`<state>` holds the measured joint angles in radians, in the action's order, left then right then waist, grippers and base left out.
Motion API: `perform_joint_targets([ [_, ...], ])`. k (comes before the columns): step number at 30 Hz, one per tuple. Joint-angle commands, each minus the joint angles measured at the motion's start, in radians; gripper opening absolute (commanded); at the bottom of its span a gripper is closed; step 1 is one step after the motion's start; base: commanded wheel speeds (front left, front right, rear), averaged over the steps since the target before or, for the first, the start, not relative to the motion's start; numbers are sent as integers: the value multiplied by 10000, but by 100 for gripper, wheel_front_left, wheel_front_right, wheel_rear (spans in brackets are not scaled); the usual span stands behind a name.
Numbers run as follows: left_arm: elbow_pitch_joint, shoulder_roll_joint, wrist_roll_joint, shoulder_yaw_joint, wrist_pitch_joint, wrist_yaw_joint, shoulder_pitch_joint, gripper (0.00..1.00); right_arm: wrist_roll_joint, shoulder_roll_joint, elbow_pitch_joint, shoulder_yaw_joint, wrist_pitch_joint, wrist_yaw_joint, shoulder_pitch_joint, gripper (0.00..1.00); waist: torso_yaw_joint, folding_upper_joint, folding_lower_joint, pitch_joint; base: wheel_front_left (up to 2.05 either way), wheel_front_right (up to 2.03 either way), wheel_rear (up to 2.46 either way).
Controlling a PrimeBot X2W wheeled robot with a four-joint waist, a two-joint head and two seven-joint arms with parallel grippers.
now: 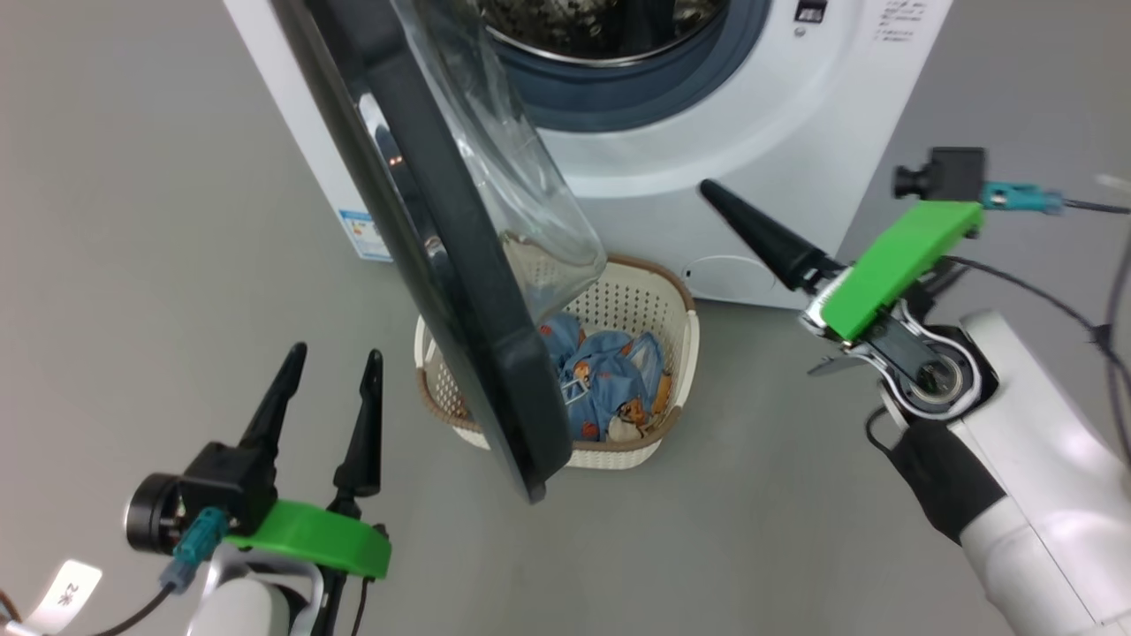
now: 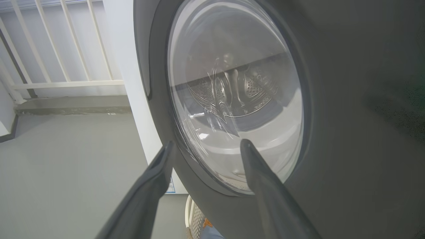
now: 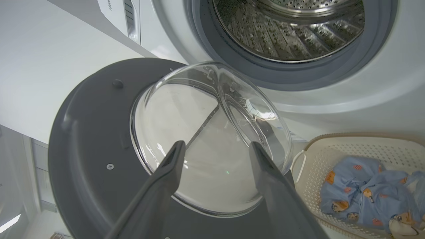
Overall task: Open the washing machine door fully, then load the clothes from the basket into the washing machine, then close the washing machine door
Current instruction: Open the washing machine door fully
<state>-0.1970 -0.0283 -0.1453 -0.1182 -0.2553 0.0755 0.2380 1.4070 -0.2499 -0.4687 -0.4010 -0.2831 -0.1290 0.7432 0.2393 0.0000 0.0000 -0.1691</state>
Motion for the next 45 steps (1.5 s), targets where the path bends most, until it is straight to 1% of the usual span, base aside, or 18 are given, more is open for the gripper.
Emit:
perform_joint_targets([
  [1,214,-232,53,422,-65,23,-45,100,-546,-81,518,-64,596,-17,-347,100,-290,0,0,345,0,0,0],
  [2,214,-232,53,422,-65,23,-45,100,-546,-81,518,-64,596,-17,-347,100,-290,0,0,345,0,0,0],
  [5,246,-231,16,553,-65,91,-240,100,-1529,-410,1081,-93,1992,-17,-939,100,-464,0,0,570,0,0,0],
  [7,276,-242,38,654,-65,111,-333,100,-2397,-704,1355,-225,2933,-17,-1303,100,-611,0,0,679,0,0,0],
  [11,350,-255,98,837,-65,131,-508,100,-3756,-1058,1505,-393,4428,-17,-2003,100,-915,0,0,862,0,0,0],
  [15,463,-257,137,1025,-65,119,-729,100,-4968,-1177,1517,-301,5215,-17,-2585,100,-1220,0,0,1004,0,0,0],
  [21,671,-249,124,1241,-65,57,-1161,100,-6635,-1025,1683,353,5436,-17,-3658,100,-1548,0,0,1238,0,0,0],
  [26,908,-243,87,1420,-65,5,-1547,100,-7793,-703,2227,1541,5445,-17,-4613,100,-1704,0,0,1457,0,0,0],
  [30,1057,-240,92,1494,-65,-16,-1889,100,-8745,-420,2795,2284,5446,-17,-5346,100,-1812,0,0,1636,0,0,0],
  [35,1208,-233,34,1510,-65,-104,-2267,100,-9799,-162,3161,2506,5447,-17,-6149,100,-1899,0,0,1746,0,0,0],
  [41,1359,-225,-203,1594,-65,-357,-2545,100,-10478,386,3471,3105,5448,-17,-6973,100,-1887,0,0,1776,0,0,0],
  [45,1445,-223,-266,1610,-65,-431,-2770,100,-10799,634,3649,3323,5448,-17,-7336,100,-1874,0,0,1812,0,0,0],
])
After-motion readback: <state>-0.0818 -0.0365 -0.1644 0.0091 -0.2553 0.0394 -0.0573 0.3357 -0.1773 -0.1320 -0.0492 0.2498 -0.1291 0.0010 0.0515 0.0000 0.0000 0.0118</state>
